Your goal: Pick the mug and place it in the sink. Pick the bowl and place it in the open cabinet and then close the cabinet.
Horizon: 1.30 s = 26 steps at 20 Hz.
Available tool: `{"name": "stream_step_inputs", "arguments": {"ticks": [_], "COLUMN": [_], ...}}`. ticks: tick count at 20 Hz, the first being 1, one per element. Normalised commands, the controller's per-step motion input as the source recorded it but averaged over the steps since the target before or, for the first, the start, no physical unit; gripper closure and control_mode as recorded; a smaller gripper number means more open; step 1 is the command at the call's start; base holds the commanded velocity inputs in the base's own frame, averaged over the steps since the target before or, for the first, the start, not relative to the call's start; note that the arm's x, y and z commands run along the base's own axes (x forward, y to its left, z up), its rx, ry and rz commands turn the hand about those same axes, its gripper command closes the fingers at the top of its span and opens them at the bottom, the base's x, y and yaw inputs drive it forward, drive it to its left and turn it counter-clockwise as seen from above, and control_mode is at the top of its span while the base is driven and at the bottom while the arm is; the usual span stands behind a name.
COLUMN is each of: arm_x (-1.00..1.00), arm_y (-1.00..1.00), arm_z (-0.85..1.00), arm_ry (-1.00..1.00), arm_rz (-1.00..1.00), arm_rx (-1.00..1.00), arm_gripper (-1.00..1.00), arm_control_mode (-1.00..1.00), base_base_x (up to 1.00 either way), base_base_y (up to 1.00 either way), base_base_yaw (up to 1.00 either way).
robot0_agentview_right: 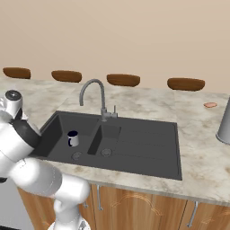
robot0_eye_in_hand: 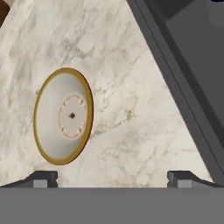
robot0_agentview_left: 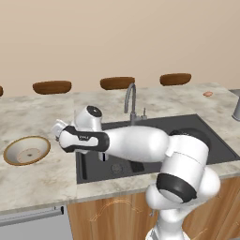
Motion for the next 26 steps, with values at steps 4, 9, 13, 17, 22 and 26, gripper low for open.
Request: {"name": "stream_step_inputs", "arguments": {"ticks": [4, 9, 13, 17, 22, 26], "arm_x": [0.11, 0.16, 0.23, 0.32, 0.40, 0.37], "arm_y": [0.21, 0.28, 0.20, 0.13, 0.09, 0.30], "arm_z": [-0.17, -0.18, -0.14, -0.19, -0.15, -0.21], "arm_ry": [0.00, 0.00, 0.00, 0.00, 0.00, 0.00], "arm_rz": [0.03, 0.02, 0.03, 0.05, 0.03, 0.01], "arm_rx": [0.00, 0.00, 0.00, 0.00, 0.00, 0.00], "arm_gripper": [-1.00, -1.00, -1.00, -1.00, -1.00, -1.00], "arm_control_mode": [-1.00, -1.00, -1.00, -1.00, -1.00, -1.00], "base_base_x": [0.00, 0.00, 0.00, 0.00, 0.00, 0.00], "base_base_y": [0.00, 0.00, 0.00, 0.00, 0.00, 0.00], "base_base_yaw": [0.00, 0.00, 0.00, 0.00, 0.00, 0.00]}}
